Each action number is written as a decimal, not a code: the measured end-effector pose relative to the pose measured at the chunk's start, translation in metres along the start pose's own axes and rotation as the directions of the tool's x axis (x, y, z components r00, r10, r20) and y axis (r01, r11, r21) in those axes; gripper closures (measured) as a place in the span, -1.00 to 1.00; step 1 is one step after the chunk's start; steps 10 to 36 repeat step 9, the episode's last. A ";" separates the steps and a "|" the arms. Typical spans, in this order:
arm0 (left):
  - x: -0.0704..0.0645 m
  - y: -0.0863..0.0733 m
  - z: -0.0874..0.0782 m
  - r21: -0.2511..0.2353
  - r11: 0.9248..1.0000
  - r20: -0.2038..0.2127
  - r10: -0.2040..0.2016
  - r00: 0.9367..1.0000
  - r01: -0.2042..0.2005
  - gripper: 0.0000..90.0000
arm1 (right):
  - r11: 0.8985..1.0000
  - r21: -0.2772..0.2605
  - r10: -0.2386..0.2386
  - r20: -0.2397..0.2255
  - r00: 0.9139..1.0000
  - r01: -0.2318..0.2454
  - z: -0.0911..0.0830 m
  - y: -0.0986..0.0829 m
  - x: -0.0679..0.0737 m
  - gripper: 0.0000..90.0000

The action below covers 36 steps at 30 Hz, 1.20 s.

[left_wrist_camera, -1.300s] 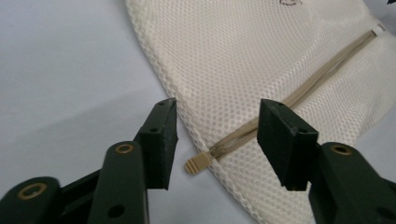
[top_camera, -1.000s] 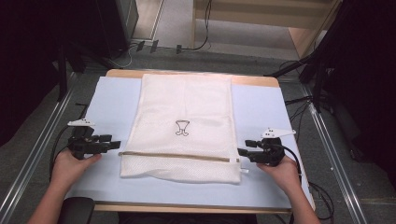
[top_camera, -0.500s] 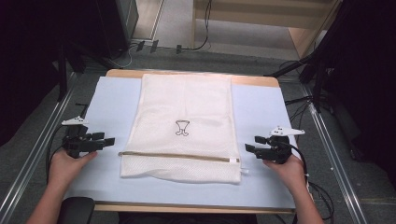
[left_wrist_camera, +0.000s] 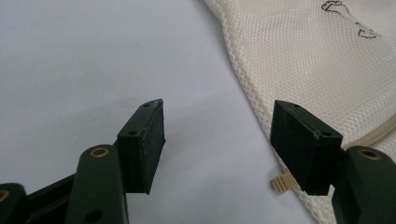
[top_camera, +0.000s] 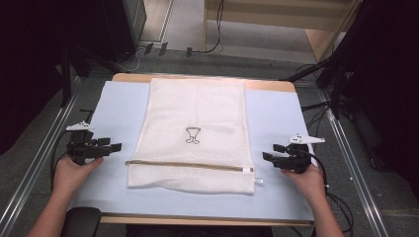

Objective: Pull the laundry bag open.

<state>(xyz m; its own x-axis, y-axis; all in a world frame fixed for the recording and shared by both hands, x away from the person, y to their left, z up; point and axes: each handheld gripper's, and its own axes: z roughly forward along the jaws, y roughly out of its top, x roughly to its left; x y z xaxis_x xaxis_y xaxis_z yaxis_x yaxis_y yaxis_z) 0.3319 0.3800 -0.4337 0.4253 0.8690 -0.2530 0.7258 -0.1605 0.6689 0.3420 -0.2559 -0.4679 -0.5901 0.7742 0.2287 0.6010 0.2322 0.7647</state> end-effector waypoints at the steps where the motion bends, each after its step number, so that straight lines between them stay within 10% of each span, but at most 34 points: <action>1: 0.000 0.000 0.000 0.000 1.000 -0.001 0.004 1.000 -0.004 -0.19 | 1.000 0.002 0.000 0.001 1.000 0.000 0.000 0.000 0.000 -0.17; 36: 0.000 0.001 0.002 0.006 1.000 -0.005 -0.001 1.000 0.001 -0.21 | 1.000 0.016 -0.004 0.001 1.000 0.004 0.003 -0.002 0.001 -0.24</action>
